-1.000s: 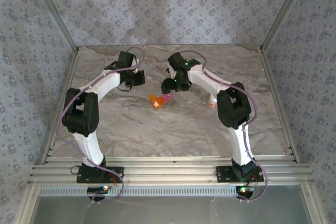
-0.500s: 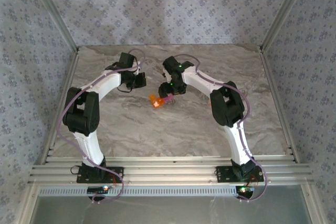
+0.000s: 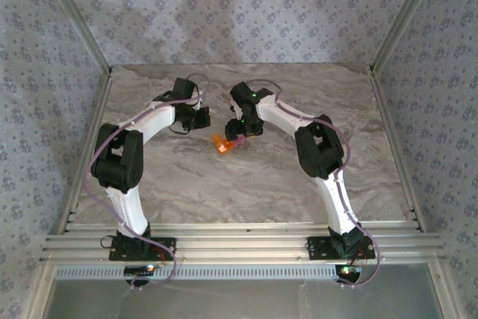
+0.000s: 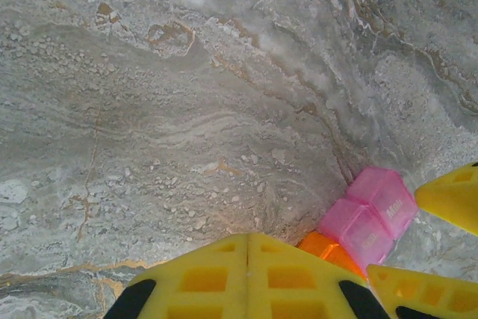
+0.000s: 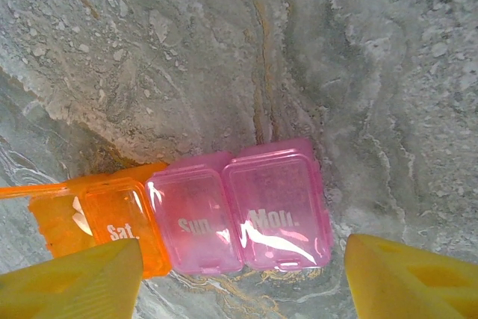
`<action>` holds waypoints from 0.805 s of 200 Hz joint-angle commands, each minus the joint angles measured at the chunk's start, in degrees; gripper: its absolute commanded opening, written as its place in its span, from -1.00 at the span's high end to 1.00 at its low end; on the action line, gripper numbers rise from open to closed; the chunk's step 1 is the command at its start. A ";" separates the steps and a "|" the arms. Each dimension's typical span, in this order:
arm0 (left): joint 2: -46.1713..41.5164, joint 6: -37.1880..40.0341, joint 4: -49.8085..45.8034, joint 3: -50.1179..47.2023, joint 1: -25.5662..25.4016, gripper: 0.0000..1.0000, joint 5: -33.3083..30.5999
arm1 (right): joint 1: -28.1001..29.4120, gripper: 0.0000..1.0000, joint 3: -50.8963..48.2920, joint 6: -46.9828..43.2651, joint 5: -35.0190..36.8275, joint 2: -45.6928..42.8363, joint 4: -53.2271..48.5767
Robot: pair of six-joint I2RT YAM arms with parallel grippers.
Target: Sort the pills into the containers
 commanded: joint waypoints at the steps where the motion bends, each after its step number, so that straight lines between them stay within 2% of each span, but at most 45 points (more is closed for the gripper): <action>1: 1.04 -0.08 -0.80 -0.94 -0.52 1.00 1.24 | 0.31 -0.46 2.05 -0.73 -0.24 1.63 -1.83; 161: 1.13 -0.43 0.66 -4.01 -1.89 1.00 2.69 | 0.05 -0.43 0.75 -0.55 -0.73 2.97 -2.09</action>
